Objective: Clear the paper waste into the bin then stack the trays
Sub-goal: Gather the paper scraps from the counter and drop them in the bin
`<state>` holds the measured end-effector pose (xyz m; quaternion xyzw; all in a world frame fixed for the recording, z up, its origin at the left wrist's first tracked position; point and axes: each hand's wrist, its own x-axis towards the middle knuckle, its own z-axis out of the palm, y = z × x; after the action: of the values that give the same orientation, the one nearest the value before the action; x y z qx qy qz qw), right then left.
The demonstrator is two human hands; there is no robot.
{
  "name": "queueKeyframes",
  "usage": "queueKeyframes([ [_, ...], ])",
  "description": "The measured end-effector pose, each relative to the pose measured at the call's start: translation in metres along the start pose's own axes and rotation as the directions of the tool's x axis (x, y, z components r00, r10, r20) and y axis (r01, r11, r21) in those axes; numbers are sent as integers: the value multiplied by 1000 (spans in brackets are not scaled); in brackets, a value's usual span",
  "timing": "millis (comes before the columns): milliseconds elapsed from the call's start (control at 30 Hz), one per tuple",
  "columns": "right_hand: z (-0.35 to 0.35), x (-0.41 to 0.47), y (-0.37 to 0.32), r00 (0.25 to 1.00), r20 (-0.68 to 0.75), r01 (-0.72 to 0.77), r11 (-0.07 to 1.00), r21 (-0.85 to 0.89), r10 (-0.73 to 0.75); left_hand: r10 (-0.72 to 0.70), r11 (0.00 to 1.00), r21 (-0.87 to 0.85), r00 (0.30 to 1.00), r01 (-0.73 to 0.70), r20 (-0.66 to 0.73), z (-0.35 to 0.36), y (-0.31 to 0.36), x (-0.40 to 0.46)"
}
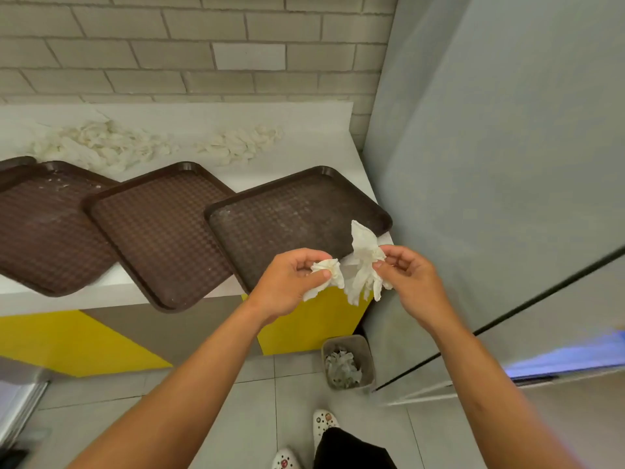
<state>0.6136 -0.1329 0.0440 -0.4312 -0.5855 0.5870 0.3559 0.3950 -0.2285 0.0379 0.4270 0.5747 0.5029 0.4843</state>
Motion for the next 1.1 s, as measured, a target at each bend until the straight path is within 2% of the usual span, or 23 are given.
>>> queueKeyframes([
  [167, -26, -11, 44, 995, -54, -90, 995, -45, 87, -98, 995, 7, 994, 98, 45, 46, -40, 11],
  [333, -43, -8, 120, 972, -126, -210, 975, -77, 199, -220, 974, 58, 975, 217, 39, 78, -107, 34],
  [567, -55, 10, 278, 921, -212, -353, 930, -104, 326, -347, 931, 109, 937, 350, -44, 106, -245, 72],
  [800, -38, 38, 437, 879, -323, -416, 896, -157, 351, -405, 892, 160, 904, 424, -139, 123, -395, 121],
  [1000, -33, 58, 531, 845, -343, -502, 830, -242, 411, -422, 847, 314, 901, 430, -99, 139, -490, 154],
  [1100, -34, 59, 551, 817, -295, -567, 782, -258, 495, -469, 765, 497, 883, 410, -7, 144, -526, 158],
])
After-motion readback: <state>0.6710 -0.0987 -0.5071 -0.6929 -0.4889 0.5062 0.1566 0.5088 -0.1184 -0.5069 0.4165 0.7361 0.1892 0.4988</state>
